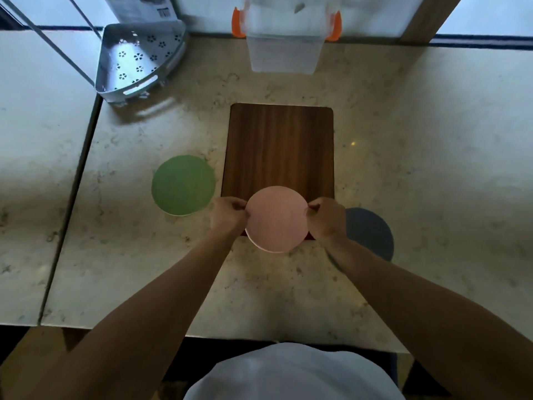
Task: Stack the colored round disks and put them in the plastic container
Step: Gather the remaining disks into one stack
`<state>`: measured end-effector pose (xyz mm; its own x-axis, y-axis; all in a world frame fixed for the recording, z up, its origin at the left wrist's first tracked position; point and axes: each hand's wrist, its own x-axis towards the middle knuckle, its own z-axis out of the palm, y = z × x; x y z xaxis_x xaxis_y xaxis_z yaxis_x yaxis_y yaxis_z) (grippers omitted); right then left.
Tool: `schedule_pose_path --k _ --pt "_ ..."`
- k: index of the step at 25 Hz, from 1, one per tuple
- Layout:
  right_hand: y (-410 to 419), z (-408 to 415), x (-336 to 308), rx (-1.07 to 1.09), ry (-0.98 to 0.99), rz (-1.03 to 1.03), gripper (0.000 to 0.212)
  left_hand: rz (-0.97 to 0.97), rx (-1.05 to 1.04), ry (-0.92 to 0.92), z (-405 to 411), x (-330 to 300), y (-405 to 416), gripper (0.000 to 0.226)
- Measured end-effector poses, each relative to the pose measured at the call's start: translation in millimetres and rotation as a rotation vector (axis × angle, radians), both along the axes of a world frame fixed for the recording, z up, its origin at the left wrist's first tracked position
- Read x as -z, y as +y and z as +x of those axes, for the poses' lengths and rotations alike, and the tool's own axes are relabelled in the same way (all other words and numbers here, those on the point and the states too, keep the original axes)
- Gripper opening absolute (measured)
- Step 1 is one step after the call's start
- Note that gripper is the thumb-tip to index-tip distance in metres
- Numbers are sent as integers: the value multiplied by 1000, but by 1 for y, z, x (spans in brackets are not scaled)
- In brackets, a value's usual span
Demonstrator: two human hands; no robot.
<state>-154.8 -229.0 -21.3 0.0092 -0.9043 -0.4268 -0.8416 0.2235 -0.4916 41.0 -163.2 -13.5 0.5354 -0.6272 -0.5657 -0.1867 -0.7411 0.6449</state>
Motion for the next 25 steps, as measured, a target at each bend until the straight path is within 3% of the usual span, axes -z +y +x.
schedule_pose_path --k 10,17,25 --pt "14 6 8 -13 68 -157 24 -18 247 -255 -12 6 -1 18" --pt "14 8 2 -45 141 -143 22 124 324 -452 -25 -2 -4 22" --pt "8 8 3 52 -18 57 26 162 182 -315 -20 -4 -13 29"
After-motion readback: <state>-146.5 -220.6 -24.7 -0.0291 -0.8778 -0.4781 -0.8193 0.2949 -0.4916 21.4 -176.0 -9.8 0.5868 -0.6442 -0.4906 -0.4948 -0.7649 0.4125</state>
